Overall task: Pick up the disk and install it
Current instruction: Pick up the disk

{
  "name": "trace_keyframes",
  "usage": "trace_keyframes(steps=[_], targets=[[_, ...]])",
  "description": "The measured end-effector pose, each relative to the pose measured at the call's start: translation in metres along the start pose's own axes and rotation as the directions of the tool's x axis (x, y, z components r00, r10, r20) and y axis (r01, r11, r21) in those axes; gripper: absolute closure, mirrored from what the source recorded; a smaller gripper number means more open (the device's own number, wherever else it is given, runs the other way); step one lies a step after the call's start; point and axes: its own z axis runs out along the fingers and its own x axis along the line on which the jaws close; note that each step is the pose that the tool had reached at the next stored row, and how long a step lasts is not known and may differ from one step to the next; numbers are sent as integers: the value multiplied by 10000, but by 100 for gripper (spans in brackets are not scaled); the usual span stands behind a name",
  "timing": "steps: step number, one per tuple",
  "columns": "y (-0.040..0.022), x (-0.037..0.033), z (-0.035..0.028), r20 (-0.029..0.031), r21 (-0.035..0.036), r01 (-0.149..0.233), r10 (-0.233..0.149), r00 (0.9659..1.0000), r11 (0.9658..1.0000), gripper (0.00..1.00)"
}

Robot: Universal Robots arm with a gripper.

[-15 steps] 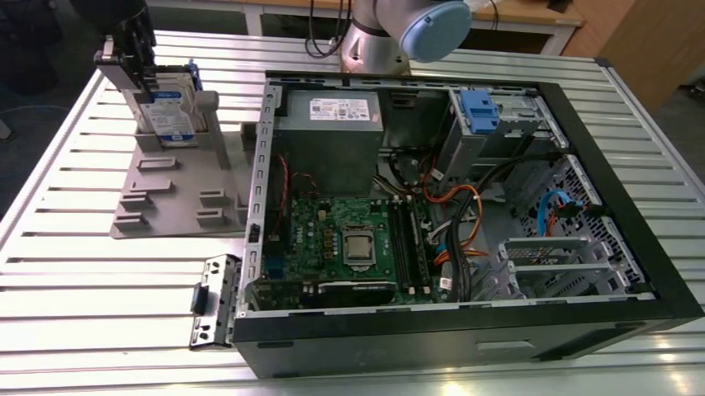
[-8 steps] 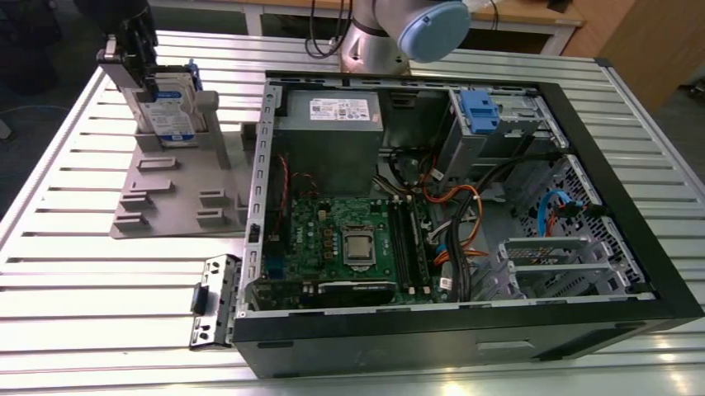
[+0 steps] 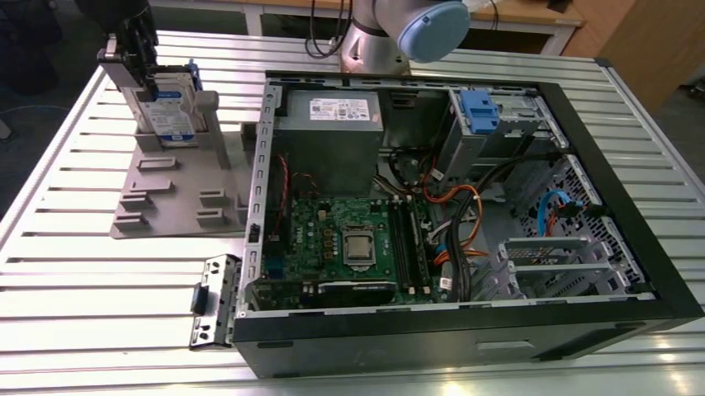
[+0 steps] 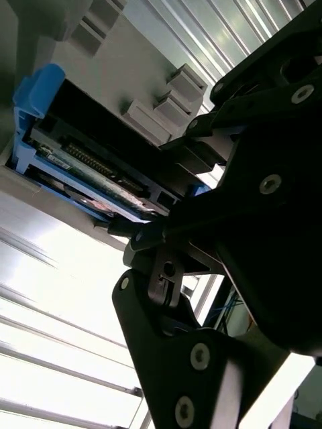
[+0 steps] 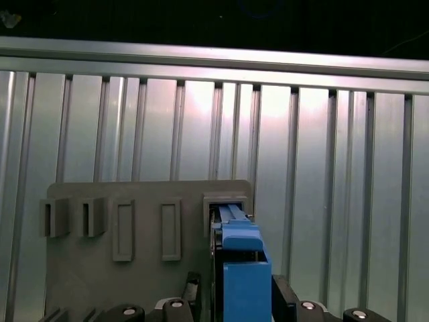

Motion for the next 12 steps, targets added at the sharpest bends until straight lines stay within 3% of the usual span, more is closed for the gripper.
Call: trace_keyframes(steps=[2, 4, 12], targets=[[0, 0, 0, -1, 0, 0, 0, 10000, 10000, 49], [0, 0, 0, -3, 0, 0, 0, 10000, 10000, 61], [0, 0, 0, -9, 0, 0, 0, 10000, 10000, 64]])
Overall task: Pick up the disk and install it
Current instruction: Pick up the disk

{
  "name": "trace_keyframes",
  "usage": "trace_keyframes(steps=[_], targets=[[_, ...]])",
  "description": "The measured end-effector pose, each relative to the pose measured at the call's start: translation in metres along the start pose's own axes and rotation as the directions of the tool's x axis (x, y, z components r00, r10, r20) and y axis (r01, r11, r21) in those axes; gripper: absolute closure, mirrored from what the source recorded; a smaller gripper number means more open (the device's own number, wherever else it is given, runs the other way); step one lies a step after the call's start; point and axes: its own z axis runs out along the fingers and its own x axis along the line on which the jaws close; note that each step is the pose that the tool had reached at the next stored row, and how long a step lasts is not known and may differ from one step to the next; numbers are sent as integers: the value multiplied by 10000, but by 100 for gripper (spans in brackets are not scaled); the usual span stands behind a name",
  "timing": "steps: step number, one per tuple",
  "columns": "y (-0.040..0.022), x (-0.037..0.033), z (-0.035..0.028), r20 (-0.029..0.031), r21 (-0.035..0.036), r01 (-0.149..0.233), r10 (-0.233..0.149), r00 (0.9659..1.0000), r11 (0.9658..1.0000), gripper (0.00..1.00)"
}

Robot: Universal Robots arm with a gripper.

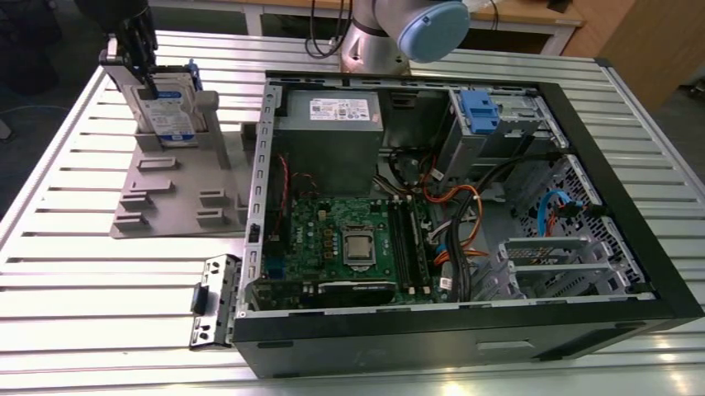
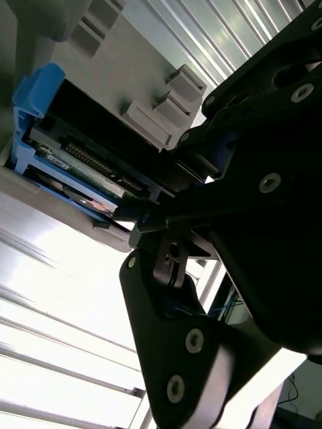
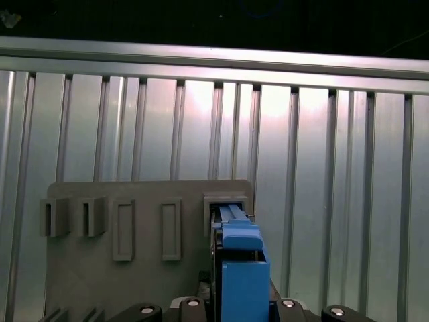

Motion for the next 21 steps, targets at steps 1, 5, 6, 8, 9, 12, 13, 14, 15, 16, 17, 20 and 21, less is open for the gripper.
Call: trace_keyframes(steps=[1, 5, 6, 8, 9, 12, 13, 14, 15, 16, 17, 20, 21], targets=[[0, 0, -1, 0, 1, 0, 0, 10000, 10000, 64], [0, 0, -30, 0, 1, 0, 0, 10000, 10000, 64], [1, -1, -38, 0, 0, 0, 0, 10000, 10000, 64], [1, -1, -50, 0, 0, 0, 0, 10000, 10000, 64], [1, -1, -57, 0, 0, 0, 0, 10000, 10000, 64], [1, -1, -77, 0, 1, 0, 0, 10000, 10000, 64], [1, -1, -83, 0, 0, 0, 0, 10000, 10000, 64], [1, -1, -88, 0, 1, 0, 0, 10000, 10000, 64], [1, -1, -93, 0, 1, 0, 0, 10000, 10000, 64], [1, -2, -98, 0, 1, 0, 0, 10000, 10000, 64], [1, -2, -103, 0, 0, 0, 0, 10000, 10000, 64], [1, -2, -116, 0, 1, 0, 0, 10000, 10000, 64], [1, -2, -119, 0, 2, 0, 0, 10000, 10000, 64]])
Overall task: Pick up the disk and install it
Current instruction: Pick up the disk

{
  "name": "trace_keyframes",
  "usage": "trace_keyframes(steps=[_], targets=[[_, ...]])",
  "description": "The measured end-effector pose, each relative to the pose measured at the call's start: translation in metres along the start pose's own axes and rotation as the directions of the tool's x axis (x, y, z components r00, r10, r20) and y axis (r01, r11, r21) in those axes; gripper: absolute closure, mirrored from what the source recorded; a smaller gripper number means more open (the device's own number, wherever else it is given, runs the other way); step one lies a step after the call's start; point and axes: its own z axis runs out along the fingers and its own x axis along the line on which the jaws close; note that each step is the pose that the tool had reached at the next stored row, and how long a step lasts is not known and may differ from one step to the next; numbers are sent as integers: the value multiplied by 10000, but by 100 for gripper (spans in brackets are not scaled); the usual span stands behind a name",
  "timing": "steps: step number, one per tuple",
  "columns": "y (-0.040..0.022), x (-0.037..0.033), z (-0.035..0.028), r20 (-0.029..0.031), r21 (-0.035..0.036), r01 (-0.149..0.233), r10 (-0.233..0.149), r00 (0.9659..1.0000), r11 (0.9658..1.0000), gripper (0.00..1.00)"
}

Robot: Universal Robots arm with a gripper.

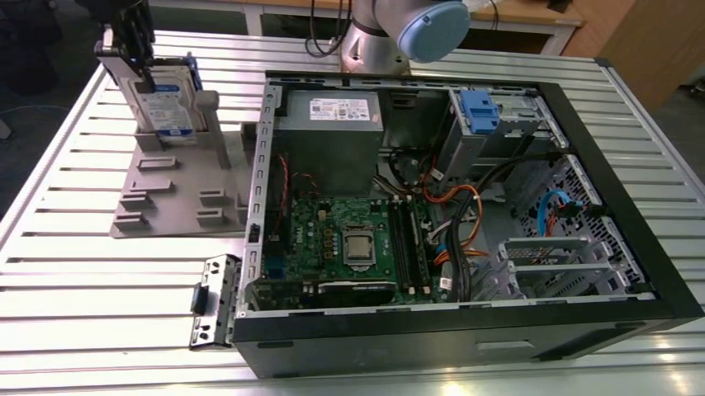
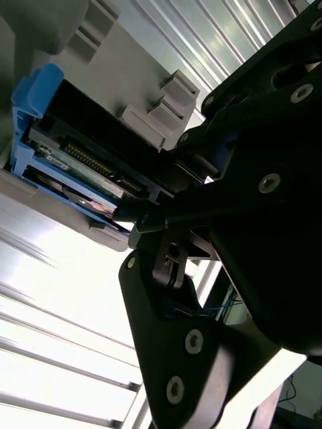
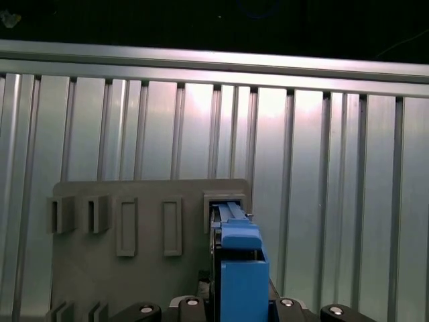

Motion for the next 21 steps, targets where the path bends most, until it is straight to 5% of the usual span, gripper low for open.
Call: trace_keyframes(steps=[21], targets=[[1, -2, -129, 0, -2, 0, 0, 10000, 10000, 64]])
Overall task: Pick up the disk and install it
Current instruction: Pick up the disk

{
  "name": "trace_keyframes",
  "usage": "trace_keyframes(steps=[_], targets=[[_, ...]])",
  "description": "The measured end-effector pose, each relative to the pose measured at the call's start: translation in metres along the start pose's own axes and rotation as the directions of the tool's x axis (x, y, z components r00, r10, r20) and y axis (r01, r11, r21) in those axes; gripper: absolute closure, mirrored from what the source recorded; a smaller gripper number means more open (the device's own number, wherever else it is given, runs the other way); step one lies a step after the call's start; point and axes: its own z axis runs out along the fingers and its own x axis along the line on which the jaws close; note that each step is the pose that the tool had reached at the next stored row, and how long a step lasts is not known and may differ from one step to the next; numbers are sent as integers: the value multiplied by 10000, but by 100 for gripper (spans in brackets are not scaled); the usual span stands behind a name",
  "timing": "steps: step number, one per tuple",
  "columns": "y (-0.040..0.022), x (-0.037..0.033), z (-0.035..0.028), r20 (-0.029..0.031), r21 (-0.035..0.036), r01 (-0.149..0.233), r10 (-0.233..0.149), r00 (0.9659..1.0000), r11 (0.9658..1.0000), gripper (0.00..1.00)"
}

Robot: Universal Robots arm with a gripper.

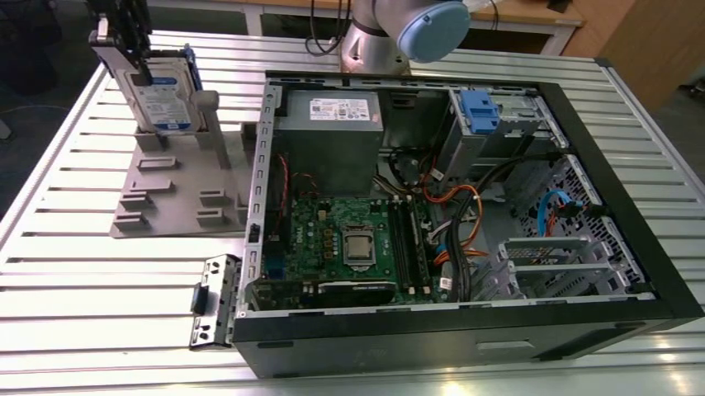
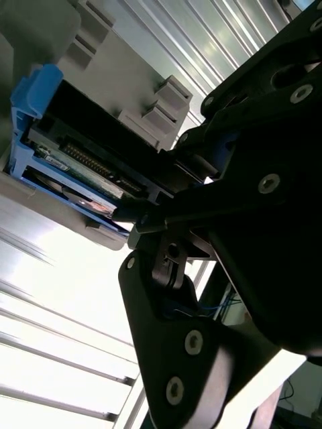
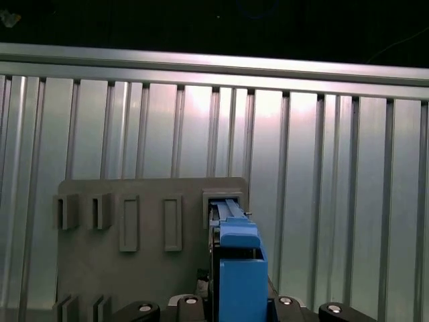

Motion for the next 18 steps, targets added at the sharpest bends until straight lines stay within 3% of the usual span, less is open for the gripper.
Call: trace_keyframes(steps=[18], targets=[[1, -2, -132, 0, 1, 0, 0, 10000, 10000, 64]])
